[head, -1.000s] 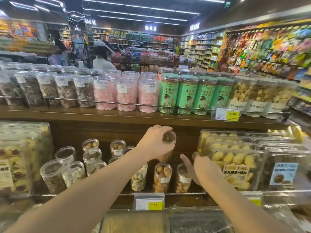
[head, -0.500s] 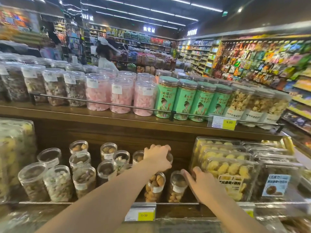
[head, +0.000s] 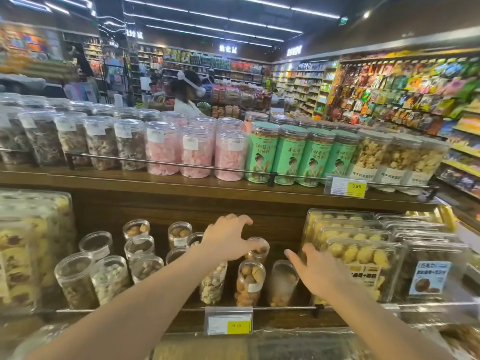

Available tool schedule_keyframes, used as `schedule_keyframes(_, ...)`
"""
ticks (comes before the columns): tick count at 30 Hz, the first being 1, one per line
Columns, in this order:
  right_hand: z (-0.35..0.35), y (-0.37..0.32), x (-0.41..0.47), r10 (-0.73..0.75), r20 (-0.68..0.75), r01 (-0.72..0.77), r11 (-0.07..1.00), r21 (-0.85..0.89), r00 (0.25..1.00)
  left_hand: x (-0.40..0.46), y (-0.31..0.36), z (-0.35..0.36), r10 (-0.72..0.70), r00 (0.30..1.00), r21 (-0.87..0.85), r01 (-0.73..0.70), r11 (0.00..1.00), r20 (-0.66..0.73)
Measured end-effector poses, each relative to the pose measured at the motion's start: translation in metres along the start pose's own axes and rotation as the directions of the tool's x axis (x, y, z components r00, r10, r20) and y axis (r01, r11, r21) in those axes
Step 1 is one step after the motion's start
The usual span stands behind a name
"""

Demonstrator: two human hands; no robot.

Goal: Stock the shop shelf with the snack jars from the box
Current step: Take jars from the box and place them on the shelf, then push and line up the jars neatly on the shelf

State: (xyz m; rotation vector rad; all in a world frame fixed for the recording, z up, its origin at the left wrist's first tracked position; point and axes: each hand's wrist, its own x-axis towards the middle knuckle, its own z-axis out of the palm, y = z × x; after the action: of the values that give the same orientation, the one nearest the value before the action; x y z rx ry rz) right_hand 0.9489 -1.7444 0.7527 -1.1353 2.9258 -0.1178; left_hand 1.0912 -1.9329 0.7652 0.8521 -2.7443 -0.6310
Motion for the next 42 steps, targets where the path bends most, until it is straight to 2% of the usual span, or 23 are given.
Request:
schedule_keyframes(6, 0.006, -0.017, 0.005, -0.027, -0.012, 0.027, 0.999, -0.039, 1.0, -0.06, -0.072, -0.033, -0.076, 0.992, -0.01, 0.076, 0.997, -0.098)
schedule_keyframes(9, 0.014, -0.031, 0.008, -0.048, -0.008, 0.048, 0.999, 0.0, 0.999, -0.087, -0.114, -0.048, -0.13, 0.984, 0.003, 0.132, 0.991, -0.118)
schedule_keyframes(13, 0.027, -0.056, 0.013, -0.15, -0.022, 0.151, 0.988, 0.037, 0.988, -0.108, -0.169, -0.063, -0.188, 0.97, -0.009, 0.189, 0.982, -0.153)
schedule_keyframes(16, 0.037, -0.082, 0.018, -0.204, -0.023, 0.205, 0.978, 0.03, 0.979, -0.118, -0.213, -0.07, -0.216, 0.951, 0.077, 0.238, 0.968, -0.222)
schedule_keyframes(20, 0.058, -0.097, 0.027, -0.166, 0.095, 0.172, 0.984, -0.052, 0.982, -0.121, -0.254, -0.063, -0.261, 0.937, 0.157, 0.301, 0.941, -0.232)
schedule_keyframes(22, 0.071, -0.094, 0.035, -0.214, 0.125, 0.231, 0.963, -0.138, 0.969, -0.119, -0.263, -0.051, -0.278, 0.939, 0.195, 0.316, 0.928, -0.2)
schedule_keyframes(25, 0.073, -0.093, 0.035, -0.212, 0.164, 0.237, 0.96, -0.152, 0.963, -0.115, -0.268, -0.046, -0.261, 0.95, 0.225, 0.295, 0.929, -0.169)
schedule_keyframes(29, 0.08, -0.093, 0.035, -0.186, 0.133, 0.193, 0.98, -0.04, 0.973, -0.113, -0.271, -0.045, -0.269, 0.951, 0.225, 0.298, 0.928, -0.15)
schedule_keyframes(33, 0.084, -0.094, 0.039, -0.168, 0.144, 0.17, 0.985, -0.003, 0.975, -0.114, -0.272, -0.046, -0.267, 0.954, 0.244, 0.293, 0.924, -0.133)
schedule_keyframes(39, 0.078, -0.095, 0.038, -0.182, 0.217, 0.202, 0.976, -0.077, 0.959, -0.114, -0.269, -0.049, -0.269, 0.957, 0.246, 0.287, 0.926, -0.107)
schedule_keyframes(42, 0.079, -0.095, 0.037, -0.169, 0.193, 0.19, 0.977, -0.099, 0.967, -0.114, -0.27, -0.049, -0.261, 0.96, 0.251, 0.278, 0.927, -0.101)
